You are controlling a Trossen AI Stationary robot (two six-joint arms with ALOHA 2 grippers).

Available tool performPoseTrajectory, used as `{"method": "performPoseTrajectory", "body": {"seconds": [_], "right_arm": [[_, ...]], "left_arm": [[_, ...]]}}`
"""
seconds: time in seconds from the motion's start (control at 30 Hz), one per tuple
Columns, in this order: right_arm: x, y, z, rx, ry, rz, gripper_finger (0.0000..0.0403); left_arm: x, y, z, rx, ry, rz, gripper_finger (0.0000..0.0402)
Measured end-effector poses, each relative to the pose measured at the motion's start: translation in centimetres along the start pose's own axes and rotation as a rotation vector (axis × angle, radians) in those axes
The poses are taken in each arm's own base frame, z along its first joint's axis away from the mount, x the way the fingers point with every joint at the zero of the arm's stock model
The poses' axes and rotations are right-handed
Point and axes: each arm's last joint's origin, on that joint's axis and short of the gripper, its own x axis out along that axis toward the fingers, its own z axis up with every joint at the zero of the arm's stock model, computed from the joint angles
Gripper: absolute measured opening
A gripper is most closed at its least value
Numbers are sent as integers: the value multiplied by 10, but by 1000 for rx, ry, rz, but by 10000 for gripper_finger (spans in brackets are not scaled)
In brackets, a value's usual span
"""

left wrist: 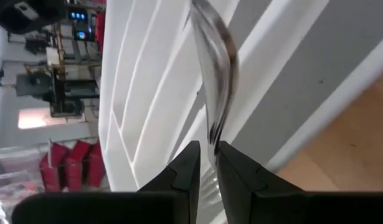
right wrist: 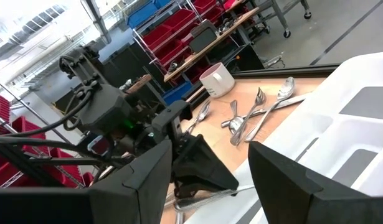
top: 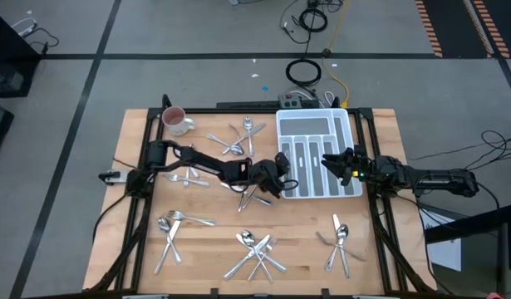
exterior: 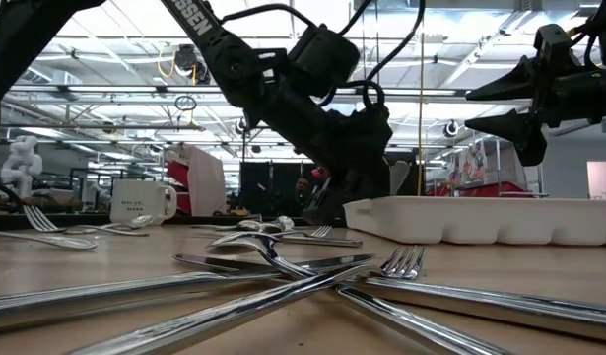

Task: Sort silverware
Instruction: Put the silver fork into the silverware tray

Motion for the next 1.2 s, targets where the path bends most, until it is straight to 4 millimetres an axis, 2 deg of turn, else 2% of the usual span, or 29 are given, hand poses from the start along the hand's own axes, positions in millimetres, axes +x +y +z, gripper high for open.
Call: {"method": "performPoseTrajectory", "body": {"seconds": [0.27, 0.63, 1.03, 1.2], "right_arm": [[0, 0, 0, -2, 0, 0, 204], [0, 0, 0, -3, 0, 0, 204], [0, 0, 0, -2, 0, 0, 204], [0, 0, 0, -2, 0, 0, 204]], "left_arm": [[-4, -5, 8, -55, 42, 0, 60], [-9, -9, 19, -9, 94, 21, 60], [-10, 6, 25, -97, 32, 170, 59], [-10, -2, 25, -141, 51, 108, 59]]}}
